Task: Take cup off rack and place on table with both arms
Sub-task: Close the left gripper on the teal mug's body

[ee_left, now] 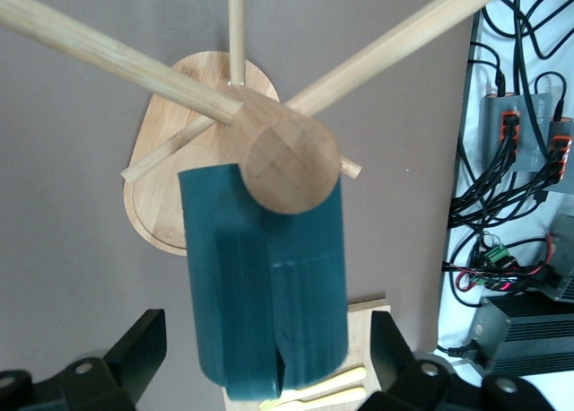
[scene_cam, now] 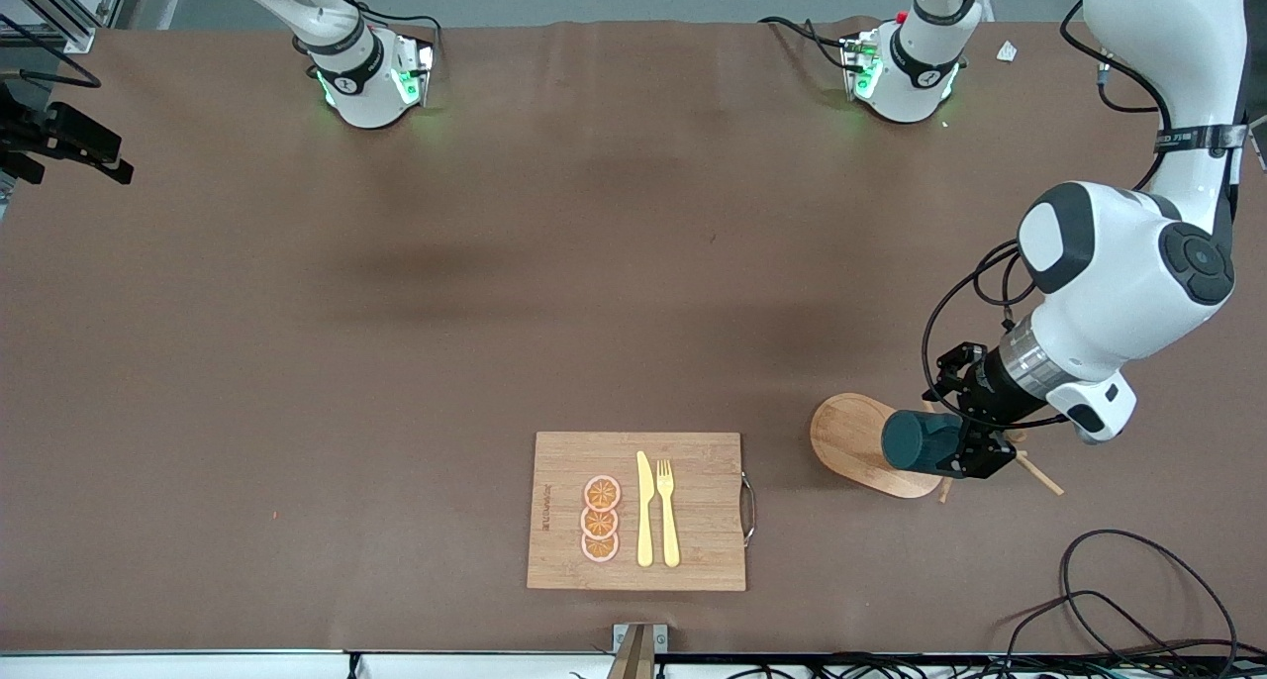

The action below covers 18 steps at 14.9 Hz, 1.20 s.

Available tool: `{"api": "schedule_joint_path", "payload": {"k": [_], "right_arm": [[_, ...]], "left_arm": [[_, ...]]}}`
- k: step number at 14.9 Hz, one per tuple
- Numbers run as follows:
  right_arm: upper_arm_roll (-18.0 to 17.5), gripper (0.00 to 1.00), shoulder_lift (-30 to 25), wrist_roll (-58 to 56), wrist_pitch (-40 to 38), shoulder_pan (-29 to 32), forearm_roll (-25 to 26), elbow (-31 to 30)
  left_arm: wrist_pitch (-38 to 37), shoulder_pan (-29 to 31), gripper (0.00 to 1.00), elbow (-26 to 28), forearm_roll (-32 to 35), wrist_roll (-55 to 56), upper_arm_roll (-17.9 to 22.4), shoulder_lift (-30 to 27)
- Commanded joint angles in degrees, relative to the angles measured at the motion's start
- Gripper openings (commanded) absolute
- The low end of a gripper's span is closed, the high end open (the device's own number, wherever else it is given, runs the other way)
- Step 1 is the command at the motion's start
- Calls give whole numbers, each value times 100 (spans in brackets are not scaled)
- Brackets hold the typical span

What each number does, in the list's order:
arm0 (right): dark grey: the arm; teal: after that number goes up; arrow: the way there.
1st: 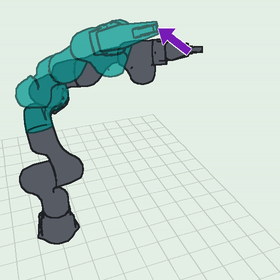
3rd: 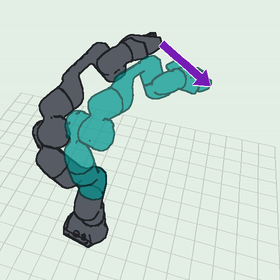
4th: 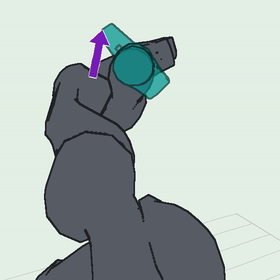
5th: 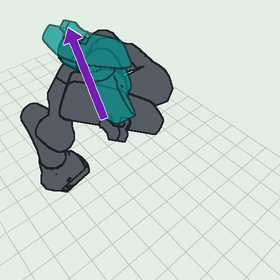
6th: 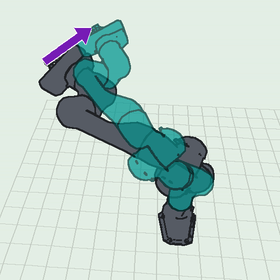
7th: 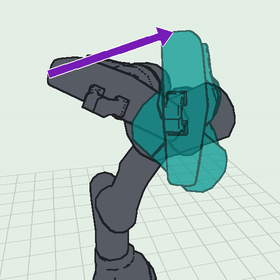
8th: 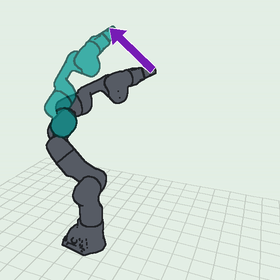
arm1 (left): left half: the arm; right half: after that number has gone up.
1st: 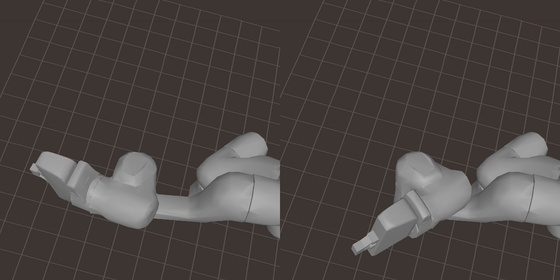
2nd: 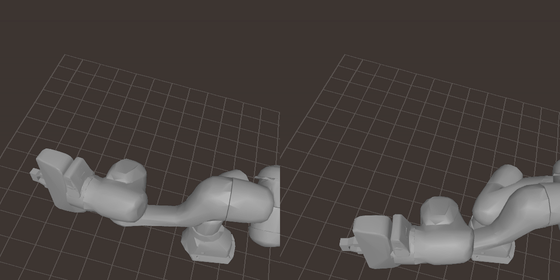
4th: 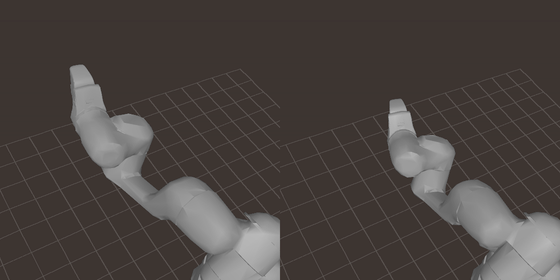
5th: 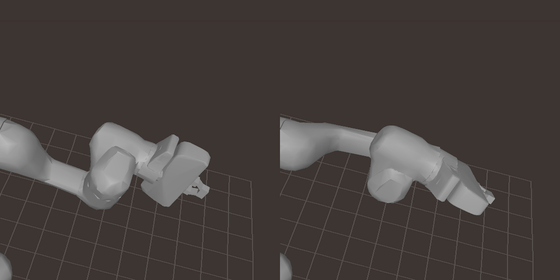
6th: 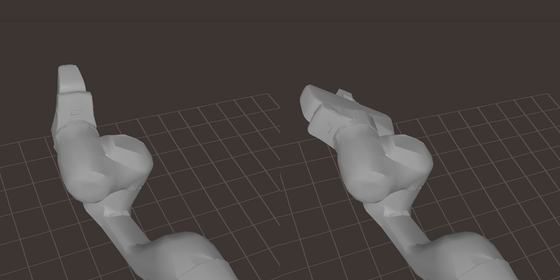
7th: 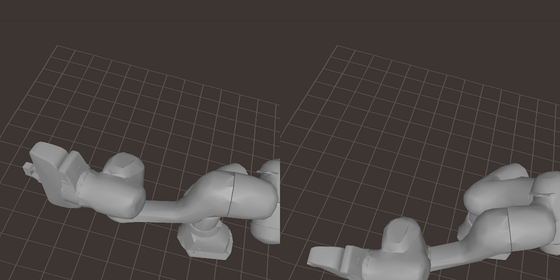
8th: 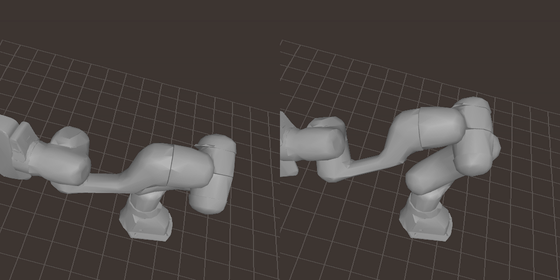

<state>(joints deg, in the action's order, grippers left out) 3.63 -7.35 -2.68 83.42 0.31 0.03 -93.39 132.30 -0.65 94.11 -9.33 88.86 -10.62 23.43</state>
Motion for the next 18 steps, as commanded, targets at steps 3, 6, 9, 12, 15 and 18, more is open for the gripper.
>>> {"api": "schedule_joint_path", "payload": {"k": [3,6,9,12,15,18], "right_arm": [[-82,100,-109,-57,51,119,-3,-118],[-82,100,-109,-57,51,119,-3,-118],[-82,100,-109,-57,51,119,-3,-118],[-82,100,-109,-57,51,119,-3,-118],[-82,100,-109,-57,51,119,-3,-118],[-82,100,-109,-57,51,119,-3,-118]], "left_arm": [[33,30,100,-86,-33,-150,-20,135],[191,21,100,-78,-42,-150,-20,214],[200,21,100,-86,-60,-141,-20,267],[261,4,97,-78,-182,-141,-20,267],[270,4,78,-86,-209,-115,-20,276],[270,13,63,-86,-306,-98,-20,276]]}}
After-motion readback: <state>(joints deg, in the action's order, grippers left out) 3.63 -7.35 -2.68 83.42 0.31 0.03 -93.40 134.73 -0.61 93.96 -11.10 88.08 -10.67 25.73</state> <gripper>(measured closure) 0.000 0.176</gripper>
